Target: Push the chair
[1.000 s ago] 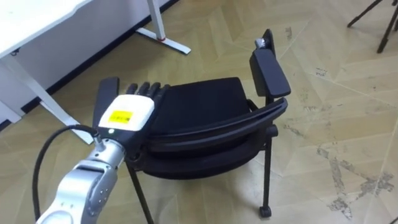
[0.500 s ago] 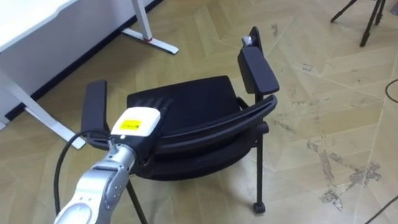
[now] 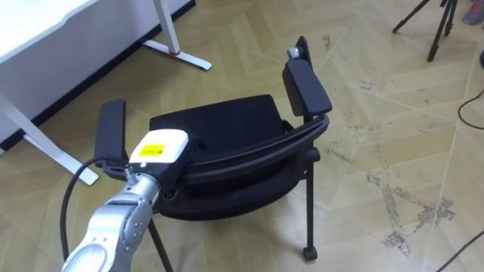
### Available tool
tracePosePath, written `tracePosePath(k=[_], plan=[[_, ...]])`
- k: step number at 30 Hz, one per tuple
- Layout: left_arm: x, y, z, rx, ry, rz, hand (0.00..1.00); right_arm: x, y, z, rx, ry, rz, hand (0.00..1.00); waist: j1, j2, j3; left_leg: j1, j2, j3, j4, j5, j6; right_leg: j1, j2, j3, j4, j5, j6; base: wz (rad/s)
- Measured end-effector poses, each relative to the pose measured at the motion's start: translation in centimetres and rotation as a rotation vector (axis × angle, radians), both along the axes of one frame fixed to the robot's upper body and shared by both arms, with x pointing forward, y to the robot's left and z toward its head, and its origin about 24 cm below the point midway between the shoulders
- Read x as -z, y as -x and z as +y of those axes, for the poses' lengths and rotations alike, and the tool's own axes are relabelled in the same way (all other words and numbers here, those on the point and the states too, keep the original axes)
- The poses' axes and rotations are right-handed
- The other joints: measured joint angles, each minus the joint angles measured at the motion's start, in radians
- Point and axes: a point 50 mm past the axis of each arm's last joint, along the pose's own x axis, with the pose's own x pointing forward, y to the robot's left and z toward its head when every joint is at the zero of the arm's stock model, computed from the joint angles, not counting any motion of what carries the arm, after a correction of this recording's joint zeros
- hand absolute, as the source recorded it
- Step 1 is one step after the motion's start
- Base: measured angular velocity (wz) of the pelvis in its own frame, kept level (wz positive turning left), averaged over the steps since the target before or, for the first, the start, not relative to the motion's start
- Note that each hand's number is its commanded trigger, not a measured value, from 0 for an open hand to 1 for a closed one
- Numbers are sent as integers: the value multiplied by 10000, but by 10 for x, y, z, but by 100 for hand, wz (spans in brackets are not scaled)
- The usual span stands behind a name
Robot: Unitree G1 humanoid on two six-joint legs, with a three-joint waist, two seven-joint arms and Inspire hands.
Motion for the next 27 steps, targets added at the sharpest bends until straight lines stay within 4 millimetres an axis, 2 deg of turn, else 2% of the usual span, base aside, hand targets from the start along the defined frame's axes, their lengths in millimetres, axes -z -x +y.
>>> tracePosePath(k=[14, 18, 24, 27], plan=[[1, -3, 4, -61, -420, -854, 100, 3, 5, 7, 458, -332, -49, 0, -62, -113, -34, -81, 39, -5, -27, -1, -1, -76, 7, 52, -15, 1, -1, 0], [4, -3, 6, -177, -399, -976, 100, 4, 17, 6, 975, -327, 170, 0, -200, -117, -35, -27, 15, 17, -39, -1, -2, -25, 9, 57, -18, 1, -2, 2], [5, -3, 11, -363, -453, -1193, 100, 0, 35, -7, 1660, 675, 879, 0, -305, -114, -38, -23, 9, 32, -59, -2, -1, -52, 7, 115, -1, 2, -3, -2], [5, -4, 18, -319, -773, -1204, 100, -6, 27, -21, 1464, 1452, 812, 0, -290, -117, -42, -19, 4, 142, -44, -2, -1, -87, 24, 156, 19, 16, -25, -11]])
